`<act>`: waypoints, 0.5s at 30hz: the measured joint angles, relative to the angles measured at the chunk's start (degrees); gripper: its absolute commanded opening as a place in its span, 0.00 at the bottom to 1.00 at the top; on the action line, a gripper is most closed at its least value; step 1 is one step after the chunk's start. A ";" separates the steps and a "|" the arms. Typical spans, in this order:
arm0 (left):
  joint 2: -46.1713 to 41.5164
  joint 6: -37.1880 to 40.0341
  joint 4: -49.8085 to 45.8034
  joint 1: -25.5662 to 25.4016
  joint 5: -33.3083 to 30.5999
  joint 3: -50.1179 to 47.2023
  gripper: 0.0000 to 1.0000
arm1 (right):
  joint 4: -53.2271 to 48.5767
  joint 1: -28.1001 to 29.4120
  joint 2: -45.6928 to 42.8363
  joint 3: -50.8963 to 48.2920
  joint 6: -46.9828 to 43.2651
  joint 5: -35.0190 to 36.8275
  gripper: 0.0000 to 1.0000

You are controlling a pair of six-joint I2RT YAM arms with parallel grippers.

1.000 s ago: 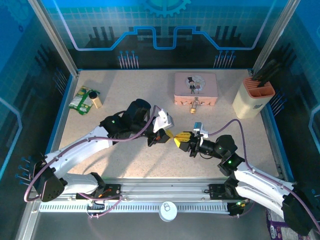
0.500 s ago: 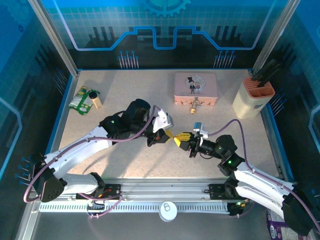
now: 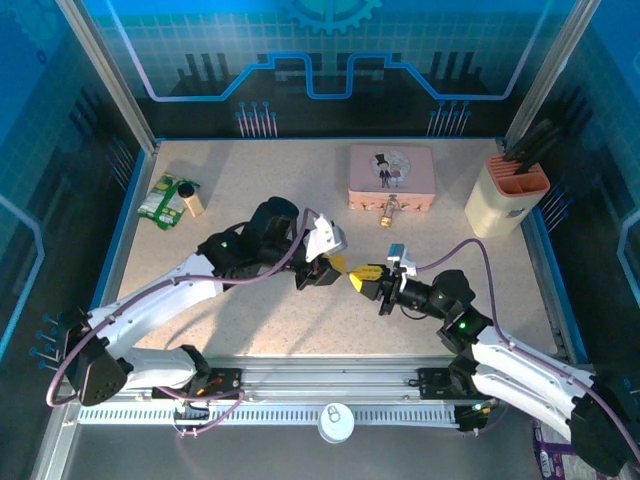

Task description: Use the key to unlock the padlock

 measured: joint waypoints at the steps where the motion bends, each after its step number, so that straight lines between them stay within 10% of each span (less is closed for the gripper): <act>1: -0.57 -0.63 1.09 0.17 -0.81 -0.46 0.37 | -2.08 0.00 -1.11 0.37 -0.22 0.83 0.00; 15: 3.93 -23.85 17.88 4.96 -15.89 -2.97 0.62 | -48.33 -0.57 -17.70 12.96 5.62 30.45 0.00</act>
